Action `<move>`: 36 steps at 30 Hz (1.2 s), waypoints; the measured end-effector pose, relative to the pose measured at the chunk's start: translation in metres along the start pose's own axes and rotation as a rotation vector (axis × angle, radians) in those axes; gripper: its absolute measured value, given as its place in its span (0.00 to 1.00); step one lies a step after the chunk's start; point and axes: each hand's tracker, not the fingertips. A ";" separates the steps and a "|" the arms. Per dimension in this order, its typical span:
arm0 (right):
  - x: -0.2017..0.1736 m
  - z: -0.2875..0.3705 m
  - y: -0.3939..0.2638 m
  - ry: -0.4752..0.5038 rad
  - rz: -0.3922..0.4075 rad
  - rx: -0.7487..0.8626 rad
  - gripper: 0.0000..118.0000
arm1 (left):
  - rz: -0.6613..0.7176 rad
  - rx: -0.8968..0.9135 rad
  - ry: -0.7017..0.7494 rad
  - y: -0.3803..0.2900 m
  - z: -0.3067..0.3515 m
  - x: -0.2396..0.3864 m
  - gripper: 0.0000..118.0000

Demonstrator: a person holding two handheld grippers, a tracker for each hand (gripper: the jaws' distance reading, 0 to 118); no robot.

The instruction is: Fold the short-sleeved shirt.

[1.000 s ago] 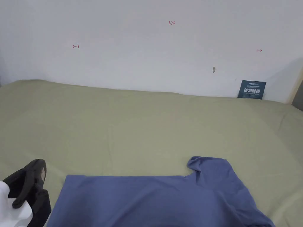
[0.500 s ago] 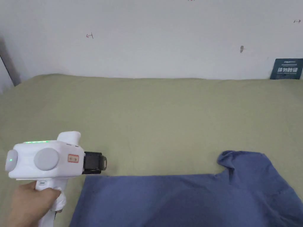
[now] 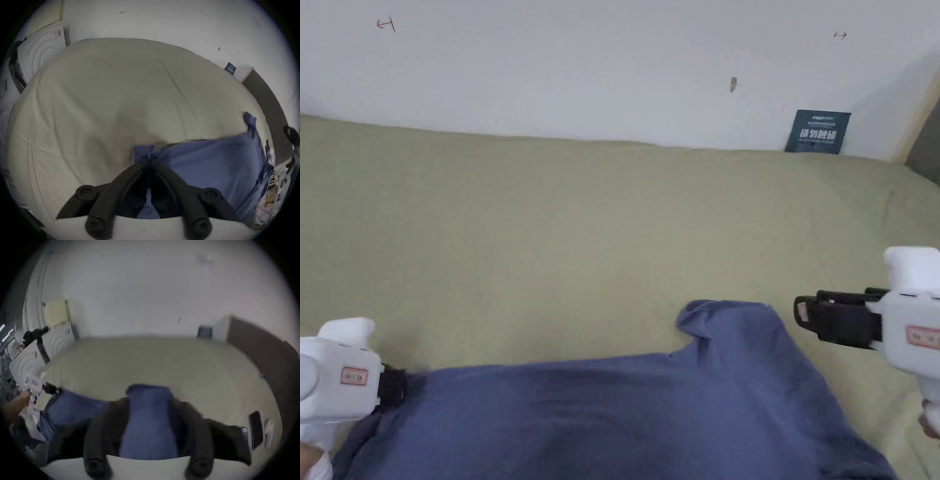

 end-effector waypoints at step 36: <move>-0.038 0.162 -0.062 -0.007 0.023 -0.019 0.00 | -0.145 0.263 -0.143 -0.089 0.192 -0.016 0.03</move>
